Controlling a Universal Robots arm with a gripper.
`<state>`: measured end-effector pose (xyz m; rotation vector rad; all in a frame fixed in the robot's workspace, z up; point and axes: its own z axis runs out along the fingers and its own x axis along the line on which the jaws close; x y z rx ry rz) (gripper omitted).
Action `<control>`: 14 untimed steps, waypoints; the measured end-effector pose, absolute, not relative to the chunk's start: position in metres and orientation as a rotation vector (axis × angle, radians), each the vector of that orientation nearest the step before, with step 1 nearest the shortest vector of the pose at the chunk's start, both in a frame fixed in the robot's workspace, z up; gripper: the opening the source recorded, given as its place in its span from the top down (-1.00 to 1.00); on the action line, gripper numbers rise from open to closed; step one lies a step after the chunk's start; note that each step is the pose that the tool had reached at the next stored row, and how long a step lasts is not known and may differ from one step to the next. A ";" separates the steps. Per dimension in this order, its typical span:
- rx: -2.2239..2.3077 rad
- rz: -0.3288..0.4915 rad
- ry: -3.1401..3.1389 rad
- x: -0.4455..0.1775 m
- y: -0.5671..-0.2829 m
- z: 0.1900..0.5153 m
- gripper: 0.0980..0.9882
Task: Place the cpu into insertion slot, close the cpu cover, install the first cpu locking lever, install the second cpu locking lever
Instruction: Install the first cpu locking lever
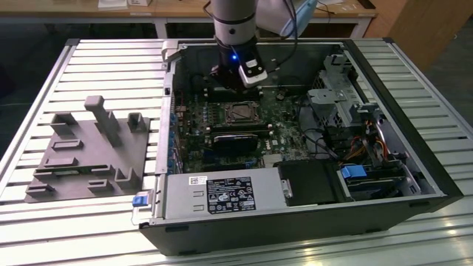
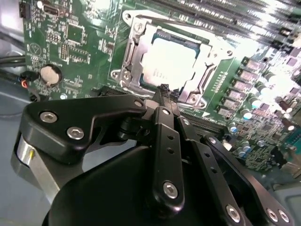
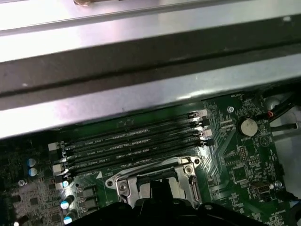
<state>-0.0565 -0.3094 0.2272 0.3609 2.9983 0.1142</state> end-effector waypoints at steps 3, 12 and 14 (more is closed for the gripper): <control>0.362 0.105 3.007 -0.054 -0.312 0.227 0.99; 0.367 0.085 3.046 -0.042 -0.318 0.224 0.99; 0.368 0.080 3.051 -0.041 -0.320 0.224 0.99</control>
